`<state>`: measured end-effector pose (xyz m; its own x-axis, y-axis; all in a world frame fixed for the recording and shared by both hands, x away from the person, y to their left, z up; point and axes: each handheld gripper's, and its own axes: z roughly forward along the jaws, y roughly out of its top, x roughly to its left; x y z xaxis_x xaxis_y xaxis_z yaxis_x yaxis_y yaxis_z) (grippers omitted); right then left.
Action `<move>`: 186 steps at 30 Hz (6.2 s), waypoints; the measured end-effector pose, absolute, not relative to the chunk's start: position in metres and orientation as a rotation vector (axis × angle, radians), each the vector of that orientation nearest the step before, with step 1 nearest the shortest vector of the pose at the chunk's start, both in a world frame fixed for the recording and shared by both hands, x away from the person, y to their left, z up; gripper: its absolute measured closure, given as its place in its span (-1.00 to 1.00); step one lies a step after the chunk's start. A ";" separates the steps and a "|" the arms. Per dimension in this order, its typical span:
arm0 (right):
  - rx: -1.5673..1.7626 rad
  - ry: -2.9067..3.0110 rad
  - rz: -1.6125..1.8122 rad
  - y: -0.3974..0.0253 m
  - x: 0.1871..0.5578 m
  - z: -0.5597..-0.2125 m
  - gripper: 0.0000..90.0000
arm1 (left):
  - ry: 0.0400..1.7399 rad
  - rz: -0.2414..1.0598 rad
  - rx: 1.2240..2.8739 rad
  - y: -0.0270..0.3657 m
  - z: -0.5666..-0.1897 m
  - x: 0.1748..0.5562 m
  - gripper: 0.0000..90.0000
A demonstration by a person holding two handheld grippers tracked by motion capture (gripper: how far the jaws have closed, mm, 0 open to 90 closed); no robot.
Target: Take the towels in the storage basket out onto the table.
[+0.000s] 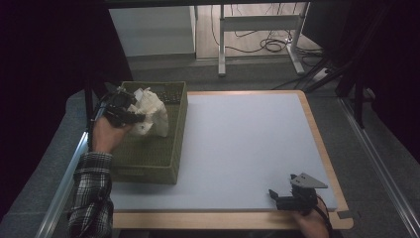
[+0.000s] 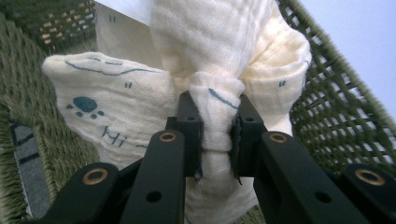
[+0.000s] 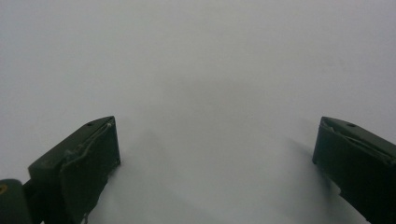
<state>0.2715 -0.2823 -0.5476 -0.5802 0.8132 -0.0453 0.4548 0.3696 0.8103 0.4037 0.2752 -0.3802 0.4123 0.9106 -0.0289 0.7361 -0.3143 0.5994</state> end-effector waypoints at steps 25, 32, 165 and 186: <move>1.098 2.194 1.091 -0.282 0.271 -0.548 -0.99 | 1.333 0.523 1.965 0.285 -0.329 0.385 0.72; 1.097 2.193 1.092 -0.282 0.272 -0.548 -0.99 | 1.294 0.524 1.924 0.284 -0.314 0.380 0.72; 1.149 2.306 1.099 -0.256 0.377 -0.517 0.04 | 0.916 0.302 2.209 0.033 -0.505 0.381 -0.27; 1.071 2.269 1.148 -0.255 0.367 -0.473 0.94 | 0.834 0.349 2.071 0.044 -0.464 0.365 0.91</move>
<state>0.3666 -0.2546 -0.4730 -0.6373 0.7706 0.0045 0.4602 0.3760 0.8043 0.3646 0.0443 -0.4643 0.7379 0.6728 -0.0530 0.4343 -0.4133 0.8004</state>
